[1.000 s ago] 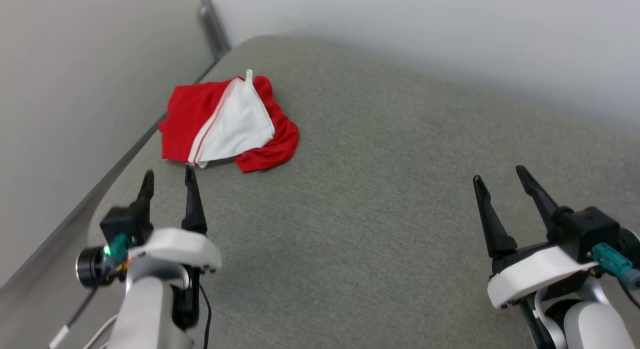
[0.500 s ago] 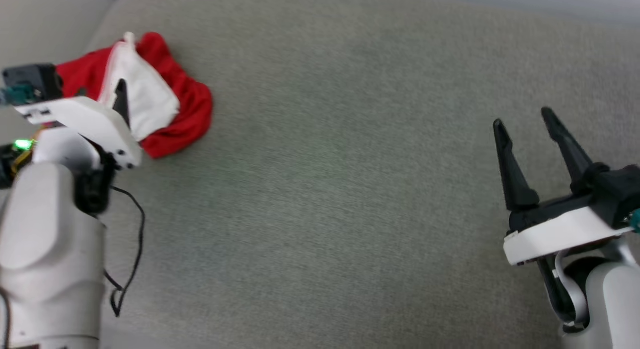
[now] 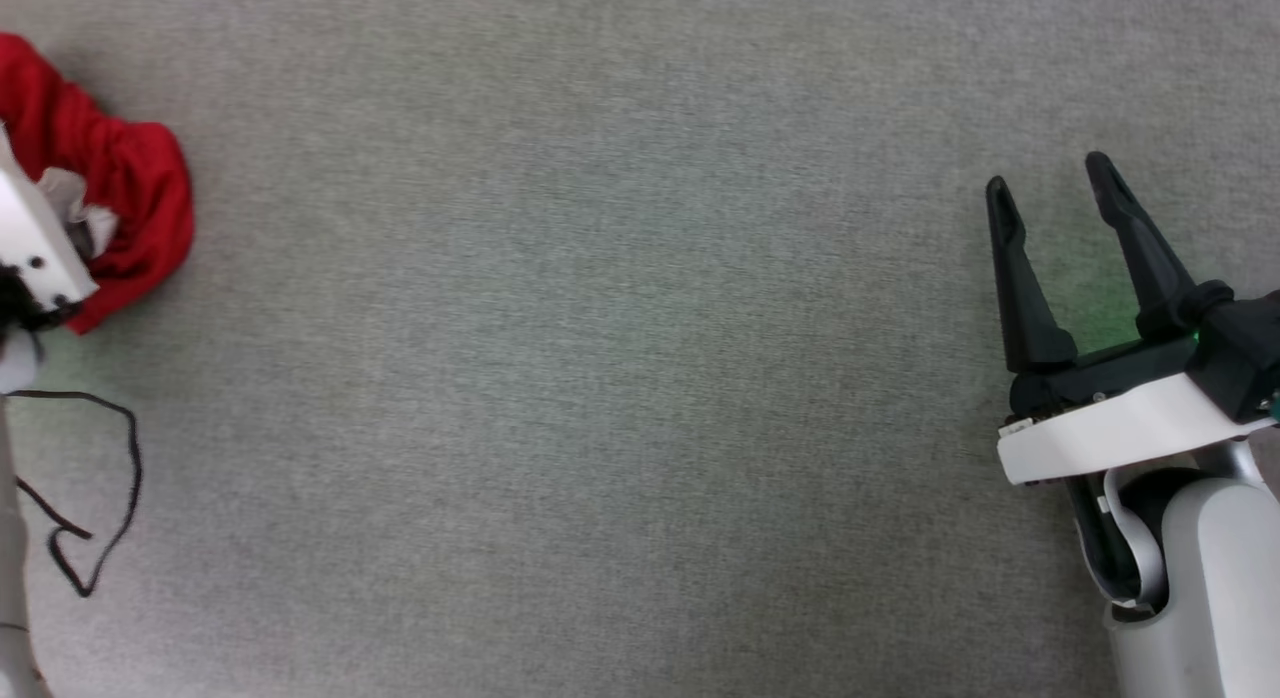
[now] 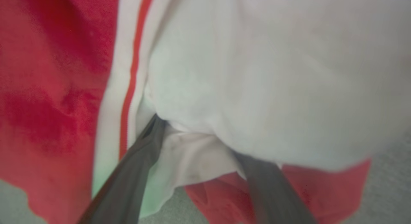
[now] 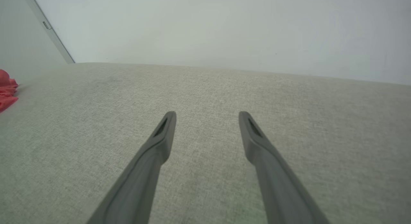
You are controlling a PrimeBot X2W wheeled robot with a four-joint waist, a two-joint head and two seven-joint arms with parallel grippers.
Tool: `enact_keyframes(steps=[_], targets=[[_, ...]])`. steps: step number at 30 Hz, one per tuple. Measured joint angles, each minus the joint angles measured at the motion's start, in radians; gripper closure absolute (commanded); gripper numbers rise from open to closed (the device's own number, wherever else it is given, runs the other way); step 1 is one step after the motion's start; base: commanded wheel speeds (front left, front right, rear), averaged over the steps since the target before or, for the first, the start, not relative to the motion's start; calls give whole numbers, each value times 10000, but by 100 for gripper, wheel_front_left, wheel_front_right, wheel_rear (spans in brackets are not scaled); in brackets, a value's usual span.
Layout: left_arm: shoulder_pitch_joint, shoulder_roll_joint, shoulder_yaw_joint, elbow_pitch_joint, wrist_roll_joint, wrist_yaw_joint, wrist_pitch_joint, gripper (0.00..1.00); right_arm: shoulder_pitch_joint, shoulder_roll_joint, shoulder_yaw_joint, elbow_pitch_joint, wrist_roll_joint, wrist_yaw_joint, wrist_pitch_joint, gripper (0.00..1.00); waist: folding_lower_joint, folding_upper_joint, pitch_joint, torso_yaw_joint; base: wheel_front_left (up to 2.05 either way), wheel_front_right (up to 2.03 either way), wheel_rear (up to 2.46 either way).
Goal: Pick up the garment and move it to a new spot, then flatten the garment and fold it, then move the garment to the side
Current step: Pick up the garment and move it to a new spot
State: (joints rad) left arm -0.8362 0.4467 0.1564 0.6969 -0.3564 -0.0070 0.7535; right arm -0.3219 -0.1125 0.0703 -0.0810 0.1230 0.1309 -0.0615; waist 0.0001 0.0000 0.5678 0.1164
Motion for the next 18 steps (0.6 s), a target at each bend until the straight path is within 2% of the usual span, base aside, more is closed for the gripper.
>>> enact_keyframes(steps=[3, 4, 5, 6, 11, 14, 18], targets=[[-51, 178, 73, -50, -25, 284, 690, 0, -90, 17, 46, 113, 12, 2, -58, 0, -1, 0, 179, -204, 0, 0, 0], [-51, 215, 117, -92, -96, 359, 869, 40, -93, 21, 48, 163, 25, 2, -67, 0, -1, 0, 193, -255, 0, 0, 0], [-32, 228, 121, -157, -100, 387, 924, 87, -105, 25, 40, 192, 50, 0, -88, 0, -1, 0, 178, -278, 0, 0, 0], [50, 217, 117, -257, -90, 428, 880, 100, -113, 25, 27, 224, 56, 0, -96, 0, -1, 0, 134, -285, 0, 0, 0], [624, 25, -65, -656, 215, 458, -531, 100, -57, 54, -79, 387, 65, 0, -148, 0, 0, 0, -270, -194, 0, 0, 0], [847, -61, -171, -744, 608, 836, -1705, 100, 40, 94, -111, 477, 63, 0, -176, 0, 1, 0, -658, -102, 0, 0, 0], [855, -105, -270, -976, 897, 949, -3354, 100, 323, 194, -178, 531, 63, 2, -161, 0, 1, 0, -1293, 28, 0, 0, 0]])
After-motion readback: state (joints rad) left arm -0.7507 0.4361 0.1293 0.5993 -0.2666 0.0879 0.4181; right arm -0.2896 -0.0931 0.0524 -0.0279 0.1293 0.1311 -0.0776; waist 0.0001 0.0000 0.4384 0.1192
